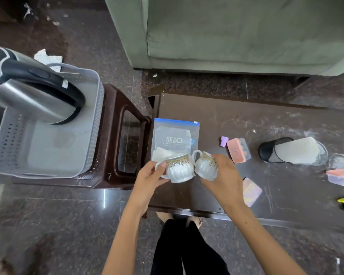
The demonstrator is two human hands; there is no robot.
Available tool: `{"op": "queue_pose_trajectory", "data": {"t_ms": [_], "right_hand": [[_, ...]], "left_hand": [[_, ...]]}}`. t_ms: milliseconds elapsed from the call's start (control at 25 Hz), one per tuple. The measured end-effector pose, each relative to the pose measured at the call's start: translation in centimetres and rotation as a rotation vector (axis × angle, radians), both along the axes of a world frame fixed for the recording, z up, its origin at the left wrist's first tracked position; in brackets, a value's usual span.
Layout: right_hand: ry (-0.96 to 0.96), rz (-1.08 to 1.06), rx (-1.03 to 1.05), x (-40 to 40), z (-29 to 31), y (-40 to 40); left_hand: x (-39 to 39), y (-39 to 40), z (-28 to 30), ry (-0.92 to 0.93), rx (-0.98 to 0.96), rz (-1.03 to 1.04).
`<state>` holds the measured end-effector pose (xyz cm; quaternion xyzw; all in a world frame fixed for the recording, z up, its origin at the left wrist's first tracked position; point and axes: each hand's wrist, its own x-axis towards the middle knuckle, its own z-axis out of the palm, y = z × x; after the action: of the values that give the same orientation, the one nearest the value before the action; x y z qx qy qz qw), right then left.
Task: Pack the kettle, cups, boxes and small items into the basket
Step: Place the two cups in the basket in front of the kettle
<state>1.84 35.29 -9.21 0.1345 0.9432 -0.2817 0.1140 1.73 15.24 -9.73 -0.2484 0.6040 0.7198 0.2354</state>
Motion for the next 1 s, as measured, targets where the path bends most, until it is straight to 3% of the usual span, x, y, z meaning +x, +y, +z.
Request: {"op": "queue_pose_trajectory", "data": {"t_ms": [280, 520, 760, 1000], "right_hand": [[0.119, 0.164, -0.049, -2.6, 4.7, -5.5], [0.168, 0.300, -0.086, -4.9, 7.7, -16.4], [0.174, 0.434, -0.158, -7.3, 6.0, -27.8], [0.108, 0.592, -0.021, -8.4, 2.0, -35.5]], "left_hand": [[-0.4, -6.3, 3.2, 0.090, 0.006, 0.118], [-1.9, -17.0, 4.7, 0.143, 0.003, 0.213], [-2.8, -28.8, 4.6, 0.192, -0.093, 0.296], [-3.0, -36.7, 3.1, 0.178, -0.147, 0.346]]}}
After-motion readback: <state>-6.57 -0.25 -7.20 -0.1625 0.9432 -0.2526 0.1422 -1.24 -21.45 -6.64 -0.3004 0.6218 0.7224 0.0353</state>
